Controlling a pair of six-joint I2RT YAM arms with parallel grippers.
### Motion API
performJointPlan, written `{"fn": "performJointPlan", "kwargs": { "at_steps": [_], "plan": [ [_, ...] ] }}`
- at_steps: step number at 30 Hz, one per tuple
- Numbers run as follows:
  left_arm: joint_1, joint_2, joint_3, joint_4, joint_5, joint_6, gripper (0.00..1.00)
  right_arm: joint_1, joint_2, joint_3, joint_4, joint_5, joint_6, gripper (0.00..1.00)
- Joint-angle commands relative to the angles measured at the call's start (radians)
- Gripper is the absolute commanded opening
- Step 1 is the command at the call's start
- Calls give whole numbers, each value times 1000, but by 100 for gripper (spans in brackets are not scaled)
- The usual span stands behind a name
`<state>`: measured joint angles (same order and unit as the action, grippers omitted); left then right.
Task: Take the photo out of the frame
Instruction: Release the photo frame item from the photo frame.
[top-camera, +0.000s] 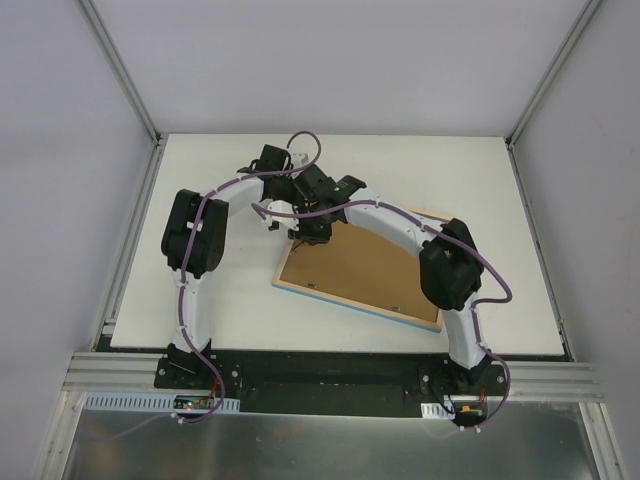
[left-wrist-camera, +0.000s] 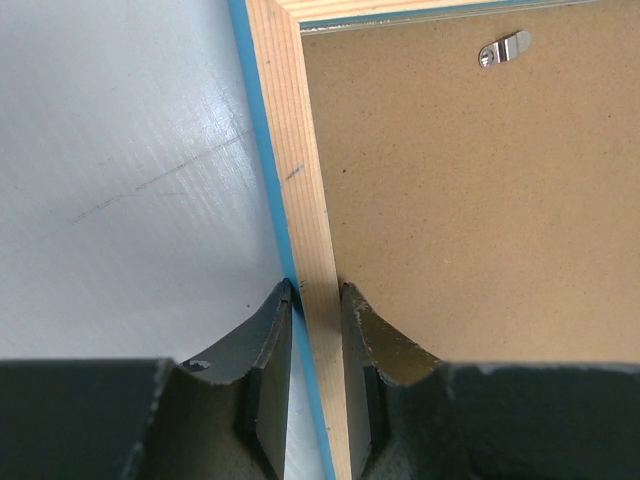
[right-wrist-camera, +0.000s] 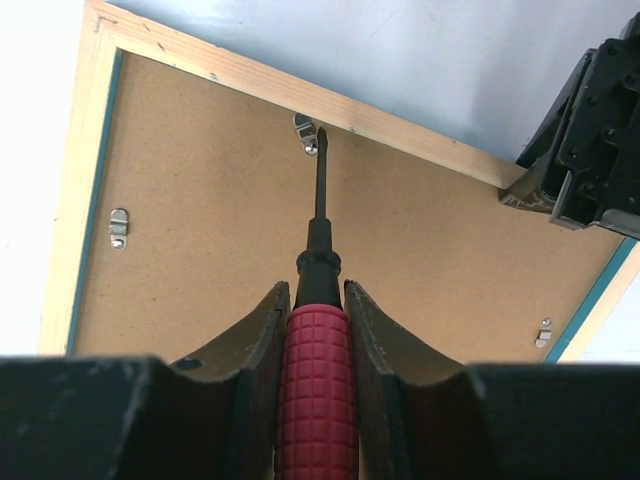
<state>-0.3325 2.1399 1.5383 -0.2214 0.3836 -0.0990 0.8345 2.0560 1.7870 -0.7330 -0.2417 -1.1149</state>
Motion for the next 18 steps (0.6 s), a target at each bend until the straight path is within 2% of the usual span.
{"fn": "performJointPlan", "kwargs": {
  "at_steps": [1,6,10,14,18],
  "plan": [
    [15,14,-29,-44,-29,10,0,0,7,63,-87,-62,9,1],
    [15,14,-29,-42,-29,8,0,28,16,80,-216,-146,-63,1],
    [16,15,-27,-42,-32,5,0,40,27,81,-232,-137,-68,1],
    [16,15,-29,-42,-31,5,0,38,29,86,-200,-98,-48,1],
    [18,14,-30,-42,-29,5,0,11,-31,55,-37,-9,44,1]
  ]
}}
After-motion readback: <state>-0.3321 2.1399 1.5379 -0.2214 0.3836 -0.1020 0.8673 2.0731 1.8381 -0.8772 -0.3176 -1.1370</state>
